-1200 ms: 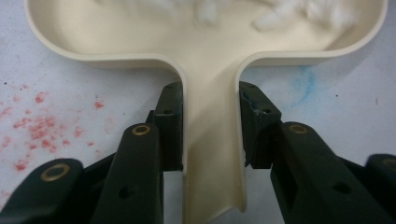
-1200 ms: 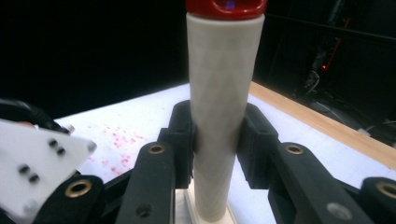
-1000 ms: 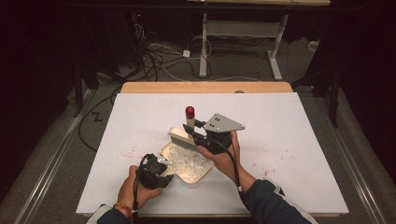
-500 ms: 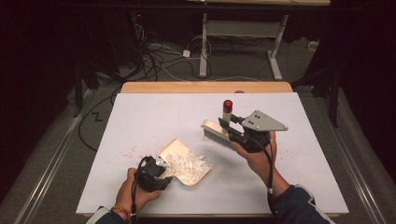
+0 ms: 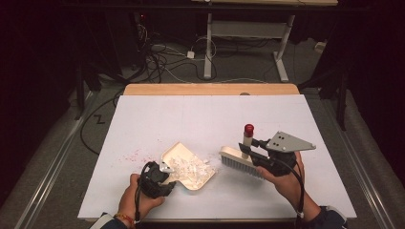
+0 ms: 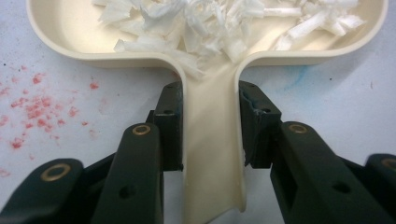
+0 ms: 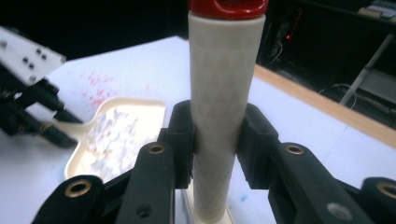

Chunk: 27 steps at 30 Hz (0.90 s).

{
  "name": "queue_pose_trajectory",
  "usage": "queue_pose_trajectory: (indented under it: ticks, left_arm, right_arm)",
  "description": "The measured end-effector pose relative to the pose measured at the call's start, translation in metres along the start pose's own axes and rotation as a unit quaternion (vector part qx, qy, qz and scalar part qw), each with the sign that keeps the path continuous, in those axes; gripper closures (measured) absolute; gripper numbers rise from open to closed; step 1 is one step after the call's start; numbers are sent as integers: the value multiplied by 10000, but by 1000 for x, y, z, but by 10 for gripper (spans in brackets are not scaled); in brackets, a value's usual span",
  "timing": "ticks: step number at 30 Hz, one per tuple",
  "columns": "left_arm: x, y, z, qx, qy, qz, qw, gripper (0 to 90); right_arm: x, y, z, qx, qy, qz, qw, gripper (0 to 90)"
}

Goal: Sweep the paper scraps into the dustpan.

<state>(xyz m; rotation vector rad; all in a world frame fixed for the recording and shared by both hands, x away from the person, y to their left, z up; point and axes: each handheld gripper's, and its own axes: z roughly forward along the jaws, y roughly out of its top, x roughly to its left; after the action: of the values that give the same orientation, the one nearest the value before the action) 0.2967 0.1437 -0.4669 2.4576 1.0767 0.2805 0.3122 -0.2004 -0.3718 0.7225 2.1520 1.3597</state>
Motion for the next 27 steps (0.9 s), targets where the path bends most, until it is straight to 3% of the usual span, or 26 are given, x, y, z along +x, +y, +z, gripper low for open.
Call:
queue_pose_trajectory:
  ticks: [4, 7, 11, 15, 21, 27]
  left_arm:
    - [-1, 0, 0, 18, 20, 18, 10000, 634]
    - [-1, 1, 0, 35, 27, 36, 10000, 634]
    - [0, 1, -3, 152, -59, 205, 9997, 635]
    - [-1, -2, -6, 238, -141, 300, 9992, 635]
    - [-7, 0, -5, 252, -123, 343, 9990, 634]
    - [-7, -1, -5, 191, -174, 293, 9992, 634]
  right_arm:
    - [9, -3, 2, 121, 85, -44, 9999, 697]
    - [20, -1, 5, 134, 289, -125, 9994, 697]
    - [35, 2, 12, 144, 268, -371, 9988, 697]
    - [42, 4, 21, 51, 271, -350, 9990, 697]
    - [49, 12, 31, -134, 666, -93, 9976, 698]
    - [57, 18, 32, -181, 749, -243, 9967, 698]
